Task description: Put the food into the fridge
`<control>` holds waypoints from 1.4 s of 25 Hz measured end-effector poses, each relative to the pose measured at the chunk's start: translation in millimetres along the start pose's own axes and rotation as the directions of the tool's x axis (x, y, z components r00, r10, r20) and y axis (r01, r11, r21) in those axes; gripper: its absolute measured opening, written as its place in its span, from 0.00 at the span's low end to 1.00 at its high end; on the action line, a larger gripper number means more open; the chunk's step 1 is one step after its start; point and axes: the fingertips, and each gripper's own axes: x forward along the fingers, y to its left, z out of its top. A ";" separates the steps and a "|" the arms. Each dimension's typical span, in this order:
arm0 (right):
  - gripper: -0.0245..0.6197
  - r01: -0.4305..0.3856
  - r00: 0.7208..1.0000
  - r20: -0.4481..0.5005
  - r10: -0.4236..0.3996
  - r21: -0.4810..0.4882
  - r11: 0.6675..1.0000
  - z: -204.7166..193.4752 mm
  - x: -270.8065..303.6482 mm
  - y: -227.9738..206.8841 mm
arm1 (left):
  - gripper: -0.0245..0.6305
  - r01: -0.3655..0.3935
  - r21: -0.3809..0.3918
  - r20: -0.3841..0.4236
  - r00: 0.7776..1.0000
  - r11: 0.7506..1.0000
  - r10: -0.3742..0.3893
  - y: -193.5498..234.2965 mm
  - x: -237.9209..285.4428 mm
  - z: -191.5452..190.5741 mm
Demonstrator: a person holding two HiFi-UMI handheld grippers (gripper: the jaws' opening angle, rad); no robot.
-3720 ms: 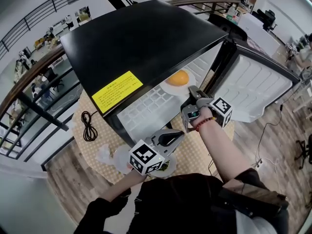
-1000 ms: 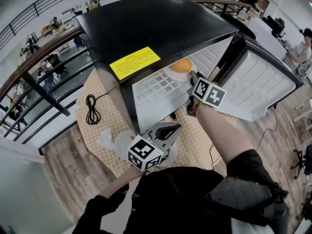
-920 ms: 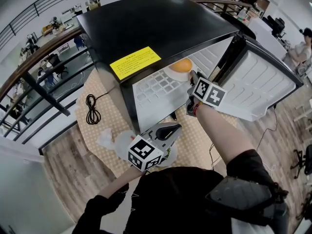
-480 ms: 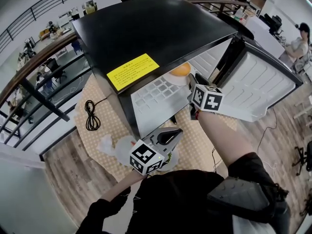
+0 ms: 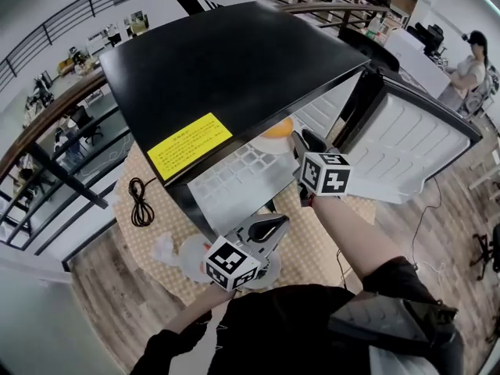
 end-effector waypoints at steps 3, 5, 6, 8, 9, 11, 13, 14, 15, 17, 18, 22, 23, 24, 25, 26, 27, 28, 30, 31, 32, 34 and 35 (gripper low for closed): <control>0.20 -0.020 1.000 0.001 0.020 -0.028 0.999 0.7 -0.1 0.7 | 0.06 -0.040 0.021 -0.003 0.999 0.999 0.040 -3.9 -0.6 3.0; 0.20 -0.038 0.999 0.007 0.038 -0.054 0.998 1.8 -0.2 1.7 | 0.06 -0.088 0.038 0.000 0.996 0.995 0.088 -6.0 -3.1 6.6; 0.20 -0.047 0.999 0.009 0.048 -0.063 0.997 2.1 -0.8 1.6 | 0.06 -0.116 0.039 0.004 0.993 0.993 0.116 -8.0 -4.6 8.3; 0.19 -0.068 0.997 0.013 0.070 -0.086 0.994 2.1 -4.1 1.3 | 0.06 -0.171 0.029 0.012 0.985 0.985 0.171 -15.8 -7.6 10.7; 0.17 -0.080 0.996 0.019 0.082 -0.099 0.992 3.3 -6.6 0.9 | 0.06 -0.198 0.024 0.014 0.980 0.980 0.197 -21.1 -9.2 11.6; 0.15 -0.106 0.992 0.057 0.111 -0.083 0.991 11.3 -14.0 -2.0 | 0.06 -0.248 0.023 0.017 0.969 0.968 0.248 -33.2 -11.6 13.5; 0.09 -0.141 0.983 0.120 0.142 -0.014 0.990 24.5 -28.0 -7.1 | 0.06 -0.294 0.036 0.019 0.956 0.955 0.293 -46.3 -11.9 16.1; 0.08 -0.164 0.976 0.148 0.160 0.013 0.986 30.1 -38.3 -8.9 | 0.06 -0.315 0.044 0.021 0.949 0.948 0.314 -53.7 -11.2 17.7; 0.08 -0.190 0.968 0.171 0.182 0.030 0.981 33.9 -50.5 -10.2 | 0.06 -0.333 0.052 0.026 0.943 0.941 0.332 -61.8 -10.0 19.6; 0.07 -0.260 0.949 0.204 0.242 0.063 0.964 37.6 -78.5 -12.2 | 0.06 -0.364 0.069 0.044 0.931 0.929 0.362 -80.2 -6.0 25.1; 0.07 -0.306 0.935 0.218 0.281 0.086 0.948 38.1 -94.1 -12.9 | 0.06 -0.379 0.075 0.057 0.925 0.922 0.375 -89.9 -3.5 28.0; 0.06 -0.460 0.878 0.223 0.424 0.140 0.877 25.8 -163.4 -20.9 | 0.06 -0.436 0.055 0.115 0.896 0.898 0.428 -130.4 9.5 28.8; 0.06 -0.483 0.868 0.209 0.451 0.144 0.864 19.1 -180.1 -25.7 | 0.06 -0.447 0.044 0.129 0.889 0.893 0.439 -141.0 14.1 27.5; 0.06 -0.504 0.859 0.194 0.474 0.152 0.850 12.0 -196.5 -31.8 | 0.06 -0.460 0.037 0.144 0.881 0.887 0.451 -151.9 18.8 26.4; 0.06 -0.522 0.850 0.182 0.495 0.164 0.837 5.2 -212.5 -39.0 | 0.06 -0.477 0.034 0.161 0.870 0.878 0.467 -162.6 22.8 25.8; 0.06 -0.538 0.841 0.176 0.511 0.177 0.824 -0.9 -228.3 -47.2 | 0.06 -0.499 0.033 0.180 0.855 0.866 0.486 -173.0 25.8 25.5; 0.06 -0.549 0.835 0.173 0.522 0.187 0.815 -5.8 -243.8 -56.1 | 0.06 -0.521 0.030 0.199 0.839 0.853 0.506 -183.1 28.3 25.4; 0.06 -0.554 0.832 0.174 0.527 0.190 0.811 -9.6 -259.1 -66.1 | 0.06 -0.537 0.024 0.216 0.826 0.843 0.520 -193.4 31.3 24.9; 0.06 -0.560 0.827 0.173 0.534 0.178 0.809 -17.0 -286.9 -85.9 | 0.06 -0.547 0.018 0.236 0.816 0.837 0.528 -214.0 40.0 22.4; 0.06 -0.569 0.821 0.165 0.546 0.172 0.804 -21.8 -298.5 -93.6 | 0.06 -0.545 0.020 0.238 0.817 0.838 0.525 -223.6 45.0 21.0; 0.06 -0.581 0.813 0.157 0.560 0.169 0.796 -26.2 -309.0 -100.2 | 0.06 -0.542 0.022 0.236 0.820 0.840 0.522 -232.1 49.6 19.5; 0.06 -0.603 0.797 0.144 0.586 0.167 0.780 -32.4 -327.9 -111.2 | 0.06 -0.540 0.018 0.228 0.822 0.841 0.523 -245.9 56.0 16.3; 0.06 -0.612 0.791 0.137 0.596 0.161 0.775 -34.9 -336.5 -115.6 | 0.06 -0.542 0.015 0.225 0.820 0.840 0.526 -251.4 57.9 15.1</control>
